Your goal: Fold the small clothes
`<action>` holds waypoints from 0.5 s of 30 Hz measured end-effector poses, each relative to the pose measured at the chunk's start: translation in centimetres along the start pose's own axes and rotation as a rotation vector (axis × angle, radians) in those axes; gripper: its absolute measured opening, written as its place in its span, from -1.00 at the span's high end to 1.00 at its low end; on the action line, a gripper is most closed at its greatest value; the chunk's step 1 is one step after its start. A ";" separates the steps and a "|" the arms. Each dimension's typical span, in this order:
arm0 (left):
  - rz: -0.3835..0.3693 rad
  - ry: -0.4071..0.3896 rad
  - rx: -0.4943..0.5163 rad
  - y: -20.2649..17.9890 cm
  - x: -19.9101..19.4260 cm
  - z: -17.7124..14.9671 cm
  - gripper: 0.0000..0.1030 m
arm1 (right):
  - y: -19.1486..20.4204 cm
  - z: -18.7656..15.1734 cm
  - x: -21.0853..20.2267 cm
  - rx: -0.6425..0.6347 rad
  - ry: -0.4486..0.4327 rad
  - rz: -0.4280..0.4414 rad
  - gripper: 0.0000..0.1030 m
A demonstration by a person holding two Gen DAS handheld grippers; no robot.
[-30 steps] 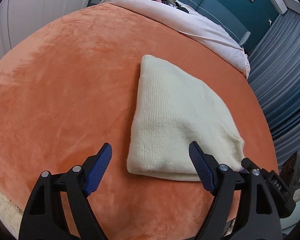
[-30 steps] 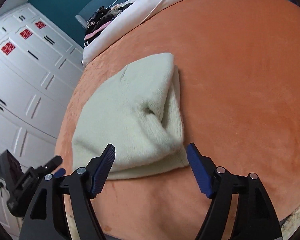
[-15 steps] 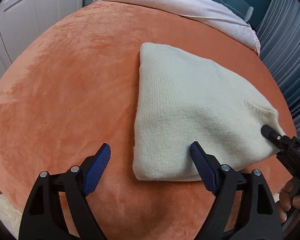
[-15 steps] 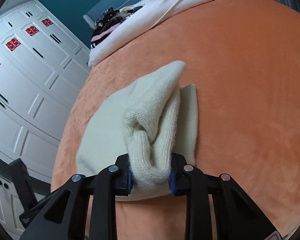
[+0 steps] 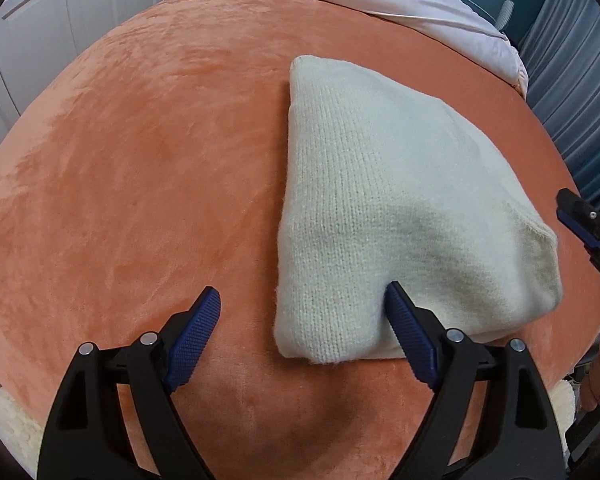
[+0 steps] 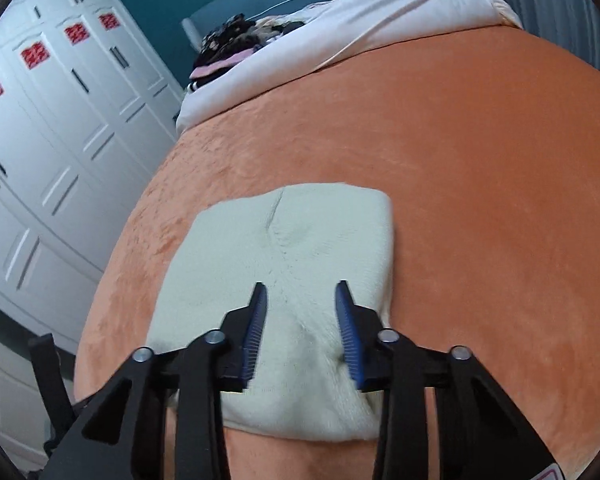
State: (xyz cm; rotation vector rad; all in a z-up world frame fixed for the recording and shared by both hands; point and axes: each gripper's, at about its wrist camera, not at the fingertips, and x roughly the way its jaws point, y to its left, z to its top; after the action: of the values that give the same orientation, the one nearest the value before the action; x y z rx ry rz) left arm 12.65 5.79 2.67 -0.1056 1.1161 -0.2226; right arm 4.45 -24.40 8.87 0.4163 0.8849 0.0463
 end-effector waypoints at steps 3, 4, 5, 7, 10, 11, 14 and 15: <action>-0.001 0.013 -0.003 0.4 0.4 -0.2 -0.62 | -0.8 0.3 5.1 -0.077 0.135 -0.125 0.99; -0.013 0.022 -0.004 0.5 0.5 -0.3 -0.62 | -2.0 0.2 6.4 -0.059 0.161 -0.135 1.00; -0.020 0.031 -0.003 0.6 0.7 -0.4 -0.63 | -3.6 0.3 7.3 -0.014 0.164 -0.114 1.00; -0.016 0.029 0.004 0.6 0.8 -0.5 -0.64 | -5.2 1.2 7.9 0.085 0.180 -0.061 1.00; -0.011 0.027 -0.004 1.0 0.9 -0.5 -0.68 | -3.3 2.5 6.9 0.027 0.200 -0.110 1.00; -0.017 0.030 -0.011 1.2 1.0 -0.5 -0.68 | -2.2 2.7 5.7 -0.008 0.173 -0.109 1.00; -0.034 0.035 -0.026 1.4 1.1 -0.5 -0.69 | 1.2 2.2 3.0 -0.042 0.106 0.001 1.00; -0.031 0.034 -0.025 1.4 1.1 -0.5 -0.69 | 2.4 1.7 2.8 -0.065 0.120 0.033 1.00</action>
State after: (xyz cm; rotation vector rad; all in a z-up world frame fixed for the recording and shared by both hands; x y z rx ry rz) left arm 12.79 6.88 1.24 -0.1417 1.1520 -0.2396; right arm 7.89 -22.19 8.62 0.3703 0.9917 0.1308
